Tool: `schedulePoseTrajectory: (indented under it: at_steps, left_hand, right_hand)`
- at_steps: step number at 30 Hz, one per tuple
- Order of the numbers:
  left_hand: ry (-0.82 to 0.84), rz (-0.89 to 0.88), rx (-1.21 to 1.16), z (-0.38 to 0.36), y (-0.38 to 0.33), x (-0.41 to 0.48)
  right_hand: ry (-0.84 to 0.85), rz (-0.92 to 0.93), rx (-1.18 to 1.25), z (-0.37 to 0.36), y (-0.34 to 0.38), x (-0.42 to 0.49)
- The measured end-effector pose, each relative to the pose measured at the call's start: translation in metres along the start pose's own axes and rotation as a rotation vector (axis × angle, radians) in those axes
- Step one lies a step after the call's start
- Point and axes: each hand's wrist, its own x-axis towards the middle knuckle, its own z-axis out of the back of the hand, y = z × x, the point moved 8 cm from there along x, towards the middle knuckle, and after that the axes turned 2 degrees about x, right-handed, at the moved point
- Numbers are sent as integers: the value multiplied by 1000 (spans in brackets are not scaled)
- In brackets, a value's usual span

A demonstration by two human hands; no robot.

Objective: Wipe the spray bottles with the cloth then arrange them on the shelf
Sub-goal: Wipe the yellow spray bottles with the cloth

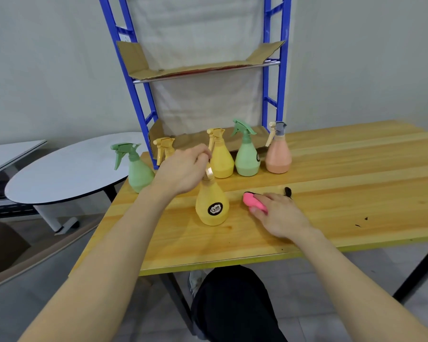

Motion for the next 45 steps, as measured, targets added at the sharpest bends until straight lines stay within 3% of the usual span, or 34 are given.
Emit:
schedulePoseTrajectory:
  at_steps: [3,5,10,13,17,22,26,35,39,40,43,45]
  left_hand:
    - [194,-29,66,-8,2,-5]
    - [211,-85,114,-9,-3,-5]
    - [71,-91,33,-12,-14,9]
    - [-36,-101,-1,-23,-31,27]
    - [-173,-111,20,-39,-75,56]
    - [-234,-81,94,-76,-132,92]
    - [-240,-79,220,-99,-168,114]
    - [-184,-54,241,-113,-184,131]
    - [-416,-74,112,-89,-175,85]
    - [-380,-57,46,-94,-168,71]
    - [60,68,-152,-152,-142,40]
    - [222,164,-393,-177,-126,22]
  right_hand:
    - [-40,32,27,5,1,1]
    - [-37,36,32,10,5,-1]
    - [-161,-26,19,22,-3,-7]
    - [-262,-113,-108,38,-30,-14]
    - [-325,-205,-95,61,-81,-28]
    - [-288,-266,23,64,-116,-45]
    - [-287,-232,-48,64,-111,-44]
    - [-300,-216,-33,64,-114,-42]
    - [-338,-202,-8,63,-117,-44]
    - [-367,-189,22,63,-117,-46]
    - [-441,-149,180,64,-107,-54]
    - [-473,-96,280,65,-84,-61]
